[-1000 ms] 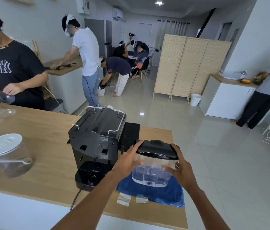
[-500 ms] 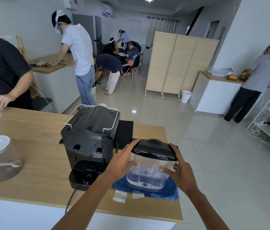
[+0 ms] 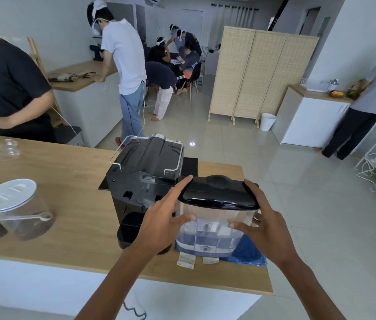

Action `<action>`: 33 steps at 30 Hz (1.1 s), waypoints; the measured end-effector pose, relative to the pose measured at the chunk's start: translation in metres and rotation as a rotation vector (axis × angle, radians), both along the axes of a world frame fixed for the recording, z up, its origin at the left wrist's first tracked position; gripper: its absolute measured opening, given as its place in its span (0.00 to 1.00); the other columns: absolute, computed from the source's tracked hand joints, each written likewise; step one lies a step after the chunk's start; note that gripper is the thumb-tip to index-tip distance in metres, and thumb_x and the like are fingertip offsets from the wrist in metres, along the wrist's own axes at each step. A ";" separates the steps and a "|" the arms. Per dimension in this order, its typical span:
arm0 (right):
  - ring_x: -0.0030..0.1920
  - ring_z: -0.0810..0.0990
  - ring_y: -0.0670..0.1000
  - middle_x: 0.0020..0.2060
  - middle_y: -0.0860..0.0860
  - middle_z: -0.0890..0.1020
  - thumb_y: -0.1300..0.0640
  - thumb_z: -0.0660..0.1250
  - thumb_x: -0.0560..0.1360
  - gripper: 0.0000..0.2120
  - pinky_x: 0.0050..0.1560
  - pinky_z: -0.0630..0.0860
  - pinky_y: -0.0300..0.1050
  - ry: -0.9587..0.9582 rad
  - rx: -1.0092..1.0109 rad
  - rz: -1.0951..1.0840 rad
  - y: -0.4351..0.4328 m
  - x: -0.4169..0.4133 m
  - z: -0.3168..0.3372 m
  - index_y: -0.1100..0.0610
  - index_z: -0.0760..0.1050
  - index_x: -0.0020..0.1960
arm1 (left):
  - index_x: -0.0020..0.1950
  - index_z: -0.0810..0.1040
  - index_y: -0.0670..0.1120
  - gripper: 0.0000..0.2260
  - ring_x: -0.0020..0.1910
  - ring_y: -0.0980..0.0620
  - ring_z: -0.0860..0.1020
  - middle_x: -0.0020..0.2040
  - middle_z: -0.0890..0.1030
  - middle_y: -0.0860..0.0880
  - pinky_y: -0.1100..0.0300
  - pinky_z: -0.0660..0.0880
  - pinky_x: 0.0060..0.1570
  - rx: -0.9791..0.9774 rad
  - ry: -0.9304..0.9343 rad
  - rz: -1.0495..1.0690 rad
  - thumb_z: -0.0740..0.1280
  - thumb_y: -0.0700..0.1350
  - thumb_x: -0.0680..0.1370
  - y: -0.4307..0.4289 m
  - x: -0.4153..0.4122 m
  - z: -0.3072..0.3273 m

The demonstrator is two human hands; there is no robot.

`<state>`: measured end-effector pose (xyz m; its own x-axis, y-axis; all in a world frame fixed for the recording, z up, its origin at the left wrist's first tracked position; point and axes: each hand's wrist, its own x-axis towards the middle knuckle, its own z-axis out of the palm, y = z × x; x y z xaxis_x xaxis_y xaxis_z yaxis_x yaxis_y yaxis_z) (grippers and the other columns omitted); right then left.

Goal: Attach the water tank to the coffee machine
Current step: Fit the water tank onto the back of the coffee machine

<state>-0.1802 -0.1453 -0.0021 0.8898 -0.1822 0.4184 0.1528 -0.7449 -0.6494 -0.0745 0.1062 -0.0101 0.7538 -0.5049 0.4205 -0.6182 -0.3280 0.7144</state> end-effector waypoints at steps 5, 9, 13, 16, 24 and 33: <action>0.49 0.82 0.56 0.60 0.39 0.79 0.42 0.76 0.64 0.45 0.48 0.80 0.35 0.004 0.029 0.022 0.040 0.010 0.019 0.37 0.56 0.76 | 0.78 0.55 0.65 0.39 0.36 0.57 0.77 0.55 0.78 0.63 0.68 0.76 0.42 0.006 -0.015 0.054 0.62 0.73 0.70 0.042 0.004 0.023; 0.48 0.82 0.57 0.56 0.33 0.77 0.39 0.74 0.62 0.47 0.48 0.82 0.40 0.022 0.023 0.032 0.073 0.024 0.028 0.36 0.55 0.76 | 0.78 0.56 0.66 0.38 0.24 0.54 0.66 0.29 0.75 0.55 0.60 0.70 0.26 0.041 -0.028 0.110 0.66 0.65 0.70 0.076 0.009 0.033; 0.46 0.82 0.59 0.53 0.36 0.80 0.42 0.77 0.63 0.48 0.45 0.83 0.58 0.034 0.045 0.034 0.103 0.039 0.026 0.34 0.54 0.76 | 0.77 0.57 0.68 0.38 0.25 0.54 0.61 0.28 0.68 0.51 0.53 0.71 0.28 0.058 -0.030 0.143 0.74 0.55 0.73 0.105 0.023 0.034; 0.43 0.82 0.60 0.51 0.49 0.84 0.44 0.79 0.64 0.50 0.44 0.82 0.60 0.031 0.047 0.022 0.123 0.053 0.023 0.33 0.52 0.76 | 0.76 0.56 0.70 0.40 0.34 0.57 0.67 0.43 0.73 0.57 0.51 0.79 0.39 0.066 -0.043 0.148 0.75 0.52 0.73 0.124 0.037 0.032; 0.37 0.81 0.59 0.54 0.62 0.82 0.45 0.78 0.66 0.55 0.44 0.82 0.61 0.046 0.032 -0.025 0.163 0.082 0.021 0.35 0.43 0.78 | 0.76 0.54 0.71 0.39 0.42 0.53 0.66 0.49 0.65 0.53 0.57 0.71 0.44 0.003 -0.038 0.158 0.68 0.67 0.68 0.156 0.067 0.019; 0.36 0.81 0.47 0.51 0.17 0.67 0.50 0.78 0.68 0.56 0.49 0.82 0.48 0.034 0.027 -0.042 0.182 0.091 0.011 0.37 0.39 0.79 | 0.77 0.54 0.70 0.42 0.45 0.54 0.65 0.50 0.64 0.52 0.54 0.79 0.51 -0.073 0.016 0.143 0.76 0.50 0.74 0.161 0.087 -0.001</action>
<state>-0.0893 0.0368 0.0086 0.8946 -0.2305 0.3827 0.0993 -0.7326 -0.6734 0.0123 0.2676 -0.0107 0.8227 -0.3603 0.4397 -0.5573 -0.3587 0.7488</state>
